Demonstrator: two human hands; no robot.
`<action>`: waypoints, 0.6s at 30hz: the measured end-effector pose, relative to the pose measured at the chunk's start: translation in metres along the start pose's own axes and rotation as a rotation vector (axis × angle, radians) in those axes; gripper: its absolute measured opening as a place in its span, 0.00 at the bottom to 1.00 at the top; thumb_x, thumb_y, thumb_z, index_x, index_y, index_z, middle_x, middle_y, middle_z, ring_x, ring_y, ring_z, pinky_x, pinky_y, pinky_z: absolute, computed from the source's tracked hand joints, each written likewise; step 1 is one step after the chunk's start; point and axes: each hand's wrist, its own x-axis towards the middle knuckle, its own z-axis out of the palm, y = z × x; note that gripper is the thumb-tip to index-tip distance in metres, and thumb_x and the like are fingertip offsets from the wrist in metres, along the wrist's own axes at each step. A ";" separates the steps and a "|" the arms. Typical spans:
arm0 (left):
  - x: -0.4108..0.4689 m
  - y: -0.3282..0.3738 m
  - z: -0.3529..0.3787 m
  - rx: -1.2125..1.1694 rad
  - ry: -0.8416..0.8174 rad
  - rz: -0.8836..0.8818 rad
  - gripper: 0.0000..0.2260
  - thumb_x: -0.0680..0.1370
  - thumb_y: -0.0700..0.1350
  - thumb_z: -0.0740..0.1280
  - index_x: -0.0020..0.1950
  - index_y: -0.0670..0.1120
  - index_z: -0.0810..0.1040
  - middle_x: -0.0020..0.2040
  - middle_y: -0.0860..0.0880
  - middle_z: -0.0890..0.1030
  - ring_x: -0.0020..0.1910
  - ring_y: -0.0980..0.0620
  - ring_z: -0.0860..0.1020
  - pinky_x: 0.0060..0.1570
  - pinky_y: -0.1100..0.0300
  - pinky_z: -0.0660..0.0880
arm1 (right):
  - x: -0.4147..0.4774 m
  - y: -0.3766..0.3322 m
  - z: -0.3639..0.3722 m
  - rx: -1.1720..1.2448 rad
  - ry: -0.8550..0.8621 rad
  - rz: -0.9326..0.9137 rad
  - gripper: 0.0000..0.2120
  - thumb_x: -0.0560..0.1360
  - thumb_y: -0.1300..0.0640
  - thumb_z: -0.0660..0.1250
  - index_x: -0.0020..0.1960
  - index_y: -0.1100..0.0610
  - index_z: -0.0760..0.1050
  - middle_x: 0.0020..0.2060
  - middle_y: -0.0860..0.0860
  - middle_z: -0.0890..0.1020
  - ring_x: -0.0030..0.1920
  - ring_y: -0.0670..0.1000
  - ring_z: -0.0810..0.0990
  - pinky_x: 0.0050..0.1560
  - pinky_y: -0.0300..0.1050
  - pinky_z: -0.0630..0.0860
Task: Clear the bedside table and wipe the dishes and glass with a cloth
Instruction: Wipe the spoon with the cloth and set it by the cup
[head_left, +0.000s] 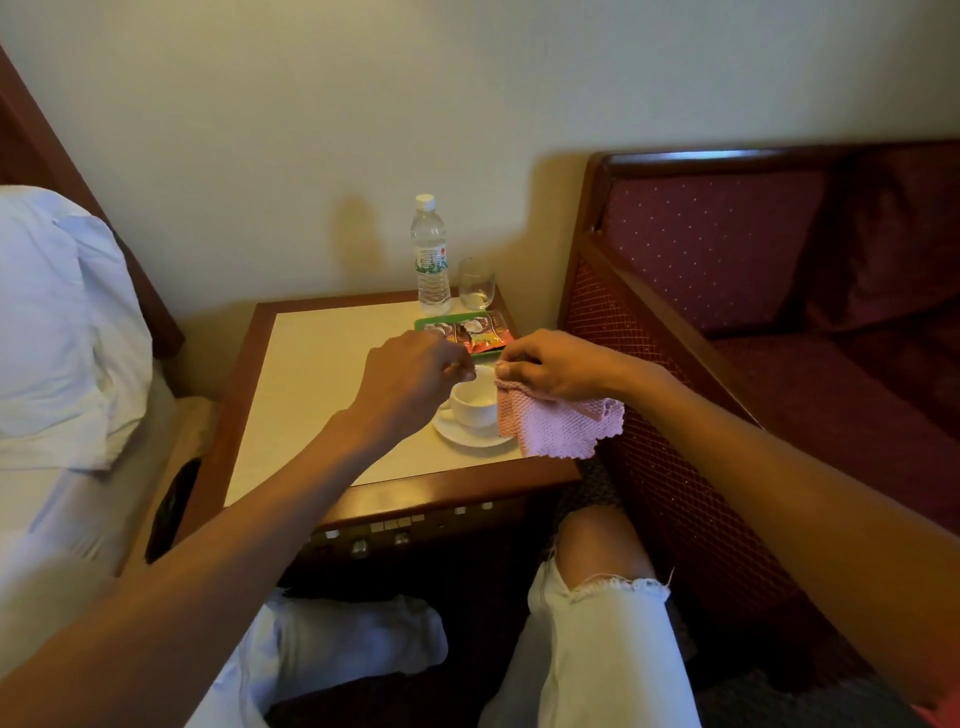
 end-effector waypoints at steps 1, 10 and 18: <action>0.000 0.001 0.004 -0.012 -0.005 -0.008 0.07 0.79 0.55 0.67 0.50 0.56 0.85 0.48 0.52 0.82 0.48 0.48 0.78 0.36 0.56 0.69 | -0.002 0.003 0.000 -0.020 -0.015 0.018 0.15 0.82 0.50 0.59 0.56 0.58 0.79 0.41 0.46 0.79 0.40 0.46 0.75 0.40 0.42 0.70; -0.017 0.014 0.053 -0.027 -0.190 -0.149 0.07 0.79 0.48 0.68 0.50 0.53 0.86 0.56 0.49 0.80 0.55 0.45 0.77 0.44 0.55 0.68 | -0.016 0.060 0.000 -0.053 0.129 0.304 0.15 0.83 0.53 0.57 0.58 0.62 0.77 0.54 0.59 0.80 0.50 0.57 0.77 0.45 0.47 0.70; -0.016 0.017 0.088 0.005 -0.245 -0.217 0.07 0.78 0.47 0.69 0.51 0.53 0.87 0.54 0.46 0.84 0.49 0.43 0.80 0.42 0.57 0.72 | -0.013 0.069 0.008 0.042 0.305 0.296 0.15 0.83 0.52 0.57 0.58 0.60 0.77 0.51 0.58 0.82 0.48 0.57 0.80 0.51 0.56 0.78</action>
